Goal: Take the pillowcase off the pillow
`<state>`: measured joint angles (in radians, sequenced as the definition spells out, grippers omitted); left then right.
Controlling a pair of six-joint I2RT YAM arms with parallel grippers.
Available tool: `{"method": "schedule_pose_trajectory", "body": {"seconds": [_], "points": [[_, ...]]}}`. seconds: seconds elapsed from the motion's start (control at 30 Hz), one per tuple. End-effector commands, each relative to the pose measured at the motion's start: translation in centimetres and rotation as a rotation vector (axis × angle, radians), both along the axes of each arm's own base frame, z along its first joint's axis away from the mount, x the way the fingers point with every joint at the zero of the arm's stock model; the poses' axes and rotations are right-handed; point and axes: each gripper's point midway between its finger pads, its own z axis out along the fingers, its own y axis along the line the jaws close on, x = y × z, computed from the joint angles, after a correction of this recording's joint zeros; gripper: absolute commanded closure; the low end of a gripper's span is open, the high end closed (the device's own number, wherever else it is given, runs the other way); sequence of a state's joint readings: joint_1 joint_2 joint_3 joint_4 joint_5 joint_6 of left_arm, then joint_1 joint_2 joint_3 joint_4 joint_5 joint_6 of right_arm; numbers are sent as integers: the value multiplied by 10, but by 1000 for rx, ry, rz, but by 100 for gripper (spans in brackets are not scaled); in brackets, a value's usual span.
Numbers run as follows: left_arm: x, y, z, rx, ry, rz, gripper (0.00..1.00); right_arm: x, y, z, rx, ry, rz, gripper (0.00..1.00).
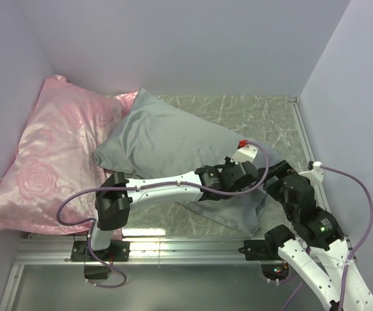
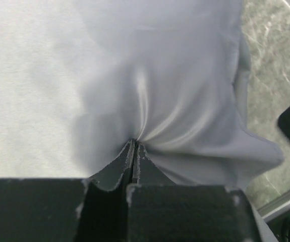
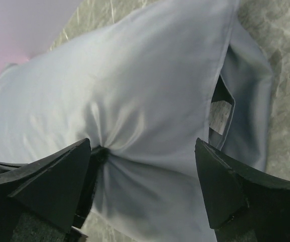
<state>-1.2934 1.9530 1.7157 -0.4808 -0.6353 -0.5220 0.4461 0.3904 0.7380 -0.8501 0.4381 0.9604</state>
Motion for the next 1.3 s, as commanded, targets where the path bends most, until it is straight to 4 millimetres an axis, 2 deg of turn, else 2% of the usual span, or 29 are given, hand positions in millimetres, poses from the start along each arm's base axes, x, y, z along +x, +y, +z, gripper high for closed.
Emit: {"method": "schedule_pose_trajectory", "body": {"seconds": [0.0,0.13,0.23,0.33,0.63,0.7,0.77,0.8,0.83,0.87,0.9,0.93,0.97,1.03,1.1,1.13,1.17,1.2,1.27], "points": [[26,31,37,-27,-61,118,99,8,9,-8,-5,13,33,8],[44,52,52,-56,-76,182,100,9,15,-17,8,25,59,6],[48,63,68,-88,-93,206,100,8,19,-21,20,24,81,4],[49,69,74,-99,-97,213,100,10,25,-19,42,4,102,2],[36,79,68,-128,-53,191,100,32,59,2,104,-66,226,6],[33,82,63,-128,-42,184,99,40,65,7,103,-80,245,10],[28,85,61,-134,-31,163,100,43,74,13,115,-92,286,22],[26,79,65,-172,-25,137,99,47,79,15,111,-97,307,40],[22,80,70,-188,-26,116,99,48,84,20,117,-101,330,51],[19,80,63,-188,-21,91,100,50,87,23,115,-103,346,80],[18,74,69,-231,-27,65,99,54,91,23,103,-96,362,89],[10,71,78,-272,-21,19,100,55,93,25,100,-94,372,96],[7,72,73,-275,-16,0,99,56,96,33,101,-108,388,100],[2,67,91,-348,-36,-47,99,58,100,38,85,-115,418,100],[-9,63,92,-379,-34,-111,85,59,109,47,84,-130,476,100],[-15,60,109,-429,-64,-145,77,57,115,56,92,-144,511,100],[-22,58,107,-440,-62,-178,67,57,119,57,91,-137,534,100],[-27,57,110,-456,-67,-197,46,56,125,55,92,-121,573,100],[-37,54,122,-515,-82,-227,31,55,129,60,97,-123,600,100]]}}
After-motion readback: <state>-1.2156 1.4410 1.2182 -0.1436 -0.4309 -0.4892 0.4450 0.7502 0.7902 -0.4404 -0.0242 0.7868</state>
